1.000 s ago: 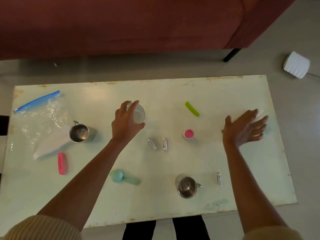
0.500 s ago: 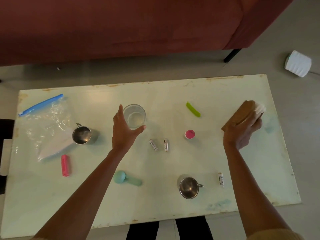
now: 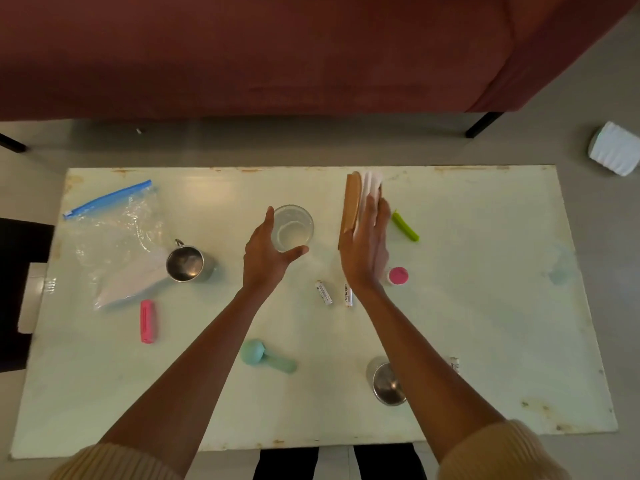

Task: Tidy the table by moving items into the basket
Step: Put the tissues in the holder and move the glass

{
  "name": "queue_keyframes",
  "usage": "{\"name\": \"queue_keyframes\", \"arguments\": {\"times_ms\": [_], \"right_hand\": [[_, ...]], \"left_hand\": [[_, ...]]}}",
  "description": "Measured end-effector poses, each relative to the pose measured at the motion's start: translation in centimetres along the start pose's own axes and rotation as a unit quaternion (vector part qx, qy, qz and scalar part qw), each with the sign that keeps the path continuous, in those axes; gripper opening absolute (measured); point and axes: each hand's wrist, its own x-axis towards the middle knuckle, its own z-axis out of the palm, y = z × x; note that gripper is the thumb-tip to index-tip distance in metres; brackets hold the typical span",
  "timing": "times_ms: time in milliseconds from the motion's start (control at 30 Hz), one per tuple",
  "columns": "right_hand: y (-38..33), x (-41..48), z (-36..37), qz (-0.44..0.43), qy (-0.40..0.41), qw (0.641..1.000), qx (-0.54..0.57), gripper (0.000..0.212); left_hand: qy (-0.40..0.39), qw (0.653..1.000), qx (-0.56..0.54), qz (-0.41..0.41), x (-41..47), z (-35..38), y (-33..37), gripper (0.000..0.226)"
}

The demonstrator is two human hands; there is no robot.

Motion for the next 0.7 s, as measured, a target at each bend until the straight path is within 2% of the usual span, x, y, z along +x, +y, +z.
{"name": "queue_keyframes", "arguments": {"times_ms": [267, 700], "right_hand": [[0.4, 0.2, 2.6, -0.022, -0.050, 0.997, -0.056, 0.058], [0.4, 1.4, 3.6, -0.030, -0.023, 0.997, -0.060, 0.055]], "left_hand": [[-0.025, 1.000, 0.003, 0.003, 2.7, -0.5, 1.0, 0.094], [-0.069, 0.998, 0.013, 0.004, 5.8, -1.0, 2.6, 0.093]]}}
